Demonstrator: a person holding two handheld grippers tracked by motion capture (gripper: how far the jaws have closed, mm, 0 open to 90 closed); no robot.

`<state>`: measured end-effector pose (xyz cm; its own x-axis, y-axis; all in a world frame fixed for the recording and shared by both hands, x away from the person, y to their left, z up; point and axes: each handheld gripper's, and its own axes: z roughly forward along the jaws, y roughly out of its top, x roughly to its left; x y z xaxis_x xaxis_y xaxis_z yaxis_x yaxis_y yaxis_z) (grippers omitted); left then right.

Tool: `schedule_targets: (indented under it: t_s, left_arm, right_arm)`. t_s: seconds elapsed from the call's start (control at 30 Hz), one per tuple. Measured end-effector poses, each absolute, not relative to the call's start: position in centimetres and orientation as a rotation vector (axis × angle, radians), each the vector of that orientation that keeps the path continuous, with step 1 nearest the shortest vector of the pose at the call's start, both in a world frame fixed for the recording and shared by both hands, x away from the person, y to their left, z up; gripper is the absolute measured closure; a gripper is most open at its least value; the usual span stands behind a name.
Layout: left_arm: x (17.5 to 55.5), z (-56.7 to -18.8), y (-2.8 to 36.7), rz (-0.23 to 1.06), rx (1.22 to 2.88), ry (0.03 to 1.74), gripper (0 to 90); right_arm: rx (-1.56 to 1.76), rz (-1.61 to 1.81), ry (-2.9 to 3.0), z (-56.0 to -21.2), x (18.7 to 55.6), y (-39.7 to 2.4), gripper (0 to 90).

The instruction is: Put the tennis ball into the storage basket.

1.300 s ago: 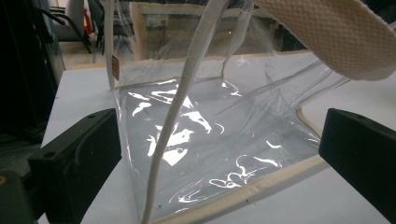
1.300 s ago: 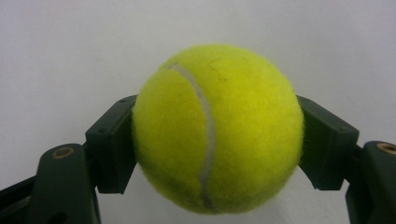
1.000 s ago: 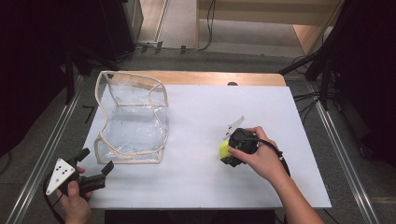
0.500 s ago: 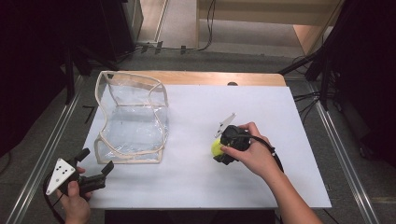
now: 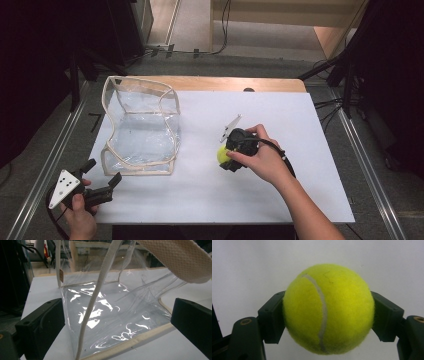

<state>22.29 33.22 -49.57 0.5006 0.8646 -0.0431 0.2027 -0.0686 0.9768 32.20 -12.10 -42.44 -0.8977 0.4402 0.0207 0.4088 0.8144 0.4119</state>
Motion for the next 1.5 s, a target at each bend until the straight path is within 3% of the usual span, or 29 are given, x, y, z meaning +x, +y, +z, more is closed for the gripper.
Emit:
schedule_targets:
  t_s: [1.5]
  left_arm:
    - [22.4,-49.6,33.2,0.704,1.582,0.943,0.0]
  right_arm:
    - [0.543,0.674,2.965,-38.7,33.5,-7.3,22.6]
